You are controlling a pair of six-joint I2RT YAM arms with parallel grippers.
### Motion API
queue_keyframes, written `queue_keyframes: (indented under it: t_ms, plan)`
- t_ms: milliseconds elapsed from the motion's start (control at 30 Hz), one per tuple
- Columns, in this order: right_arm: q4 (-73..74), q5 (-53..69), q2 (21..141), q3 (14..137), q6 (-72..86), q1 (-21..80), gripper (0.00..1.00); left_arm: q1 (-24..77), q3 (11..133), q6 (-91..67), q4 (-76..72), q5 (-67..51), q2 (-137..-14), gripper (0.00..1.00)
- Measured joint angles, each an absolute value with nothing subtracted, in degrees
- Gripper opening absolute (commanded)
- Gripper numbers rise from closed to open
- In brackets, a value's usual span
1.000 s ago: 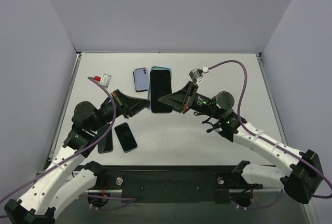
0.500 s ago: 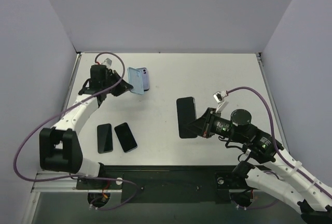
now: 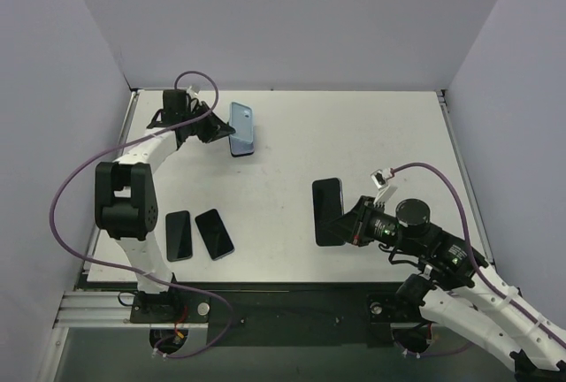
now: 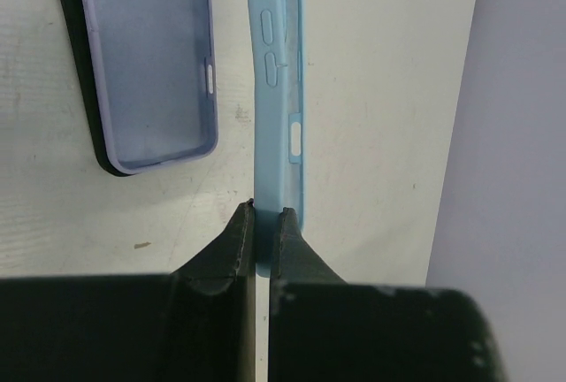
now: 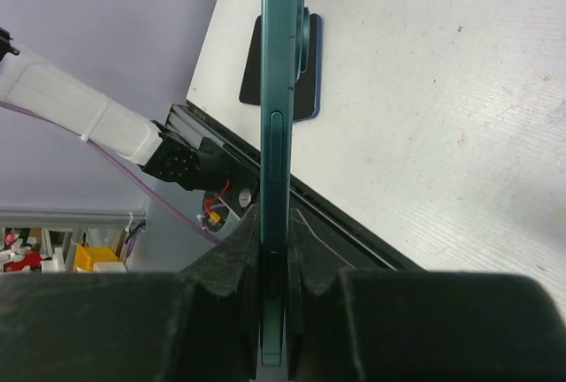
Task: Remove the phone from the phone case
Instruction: Place the phone case on the phone case.
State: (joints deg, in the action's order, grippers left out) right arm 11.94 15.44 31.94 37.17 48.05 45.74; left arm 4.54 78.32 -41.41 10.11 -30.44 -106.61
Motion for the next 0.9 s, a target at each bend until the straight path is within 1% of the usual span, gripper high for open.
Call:
queue_keyframes:
  t_ms: [333,500,567,600,633,700,733,767,833,900]
  plan:
    - [12.4,14.5,30.5,37.2,48.1,45.7,0.00,3.4,79.7,-45.5,5.7,-31.9,-113.9,0.00]
    - [13.1,14.3,30.0,37.2,48.1,45.7,0.00,3.1,79.7,-46.5,5.2,-31.4,-115.6,0.00]
    - [13.3,14.3,29.9,37.2,48.1,45.7,0.00,3.1,79.7,-46.8,3.8,-31.3,-116.1,0.10]
    - [13.3,14.3,29.9,37.2,48.1,45.7,0.00,3.0,79.7,-47.0,3.3,-31.3,-116.2,0.17]
    - [13.3,14.3,30.0,37.2,48.1,45.7,0.00,3.0,79.7,-47.0,3.0,-31.3,-116.4,0.22]
    - [13.2,14.3,30.0,37.2,48.2,45.7,0.00,2.9,79.7,-47.2,2.7,-31.3,-116.8,0.40]
    - [13.1,14.3,30.2,37.1,48.3,45.7,0.00,2.9,79.7,-47.5,2.7,-31.1,-117.0,0.46]
    - [13.0,14.3,30.5,37.1,48.4,45.7,0.00,2.9,79.7,-47.3,2.8,-31.0,-117.1,0.48]
    - [12.1,14.4,31.2,36.9,48.7,45.7,0.00,2.9,79.7,-47.2,3.6,-30.2,-117.1,0.64]
    - [10.9,14.5,31.9,36.2,49.2,45.7,0.00,2.9,80.1,-46.6,4.6,-29.7,-117.1,0.66]
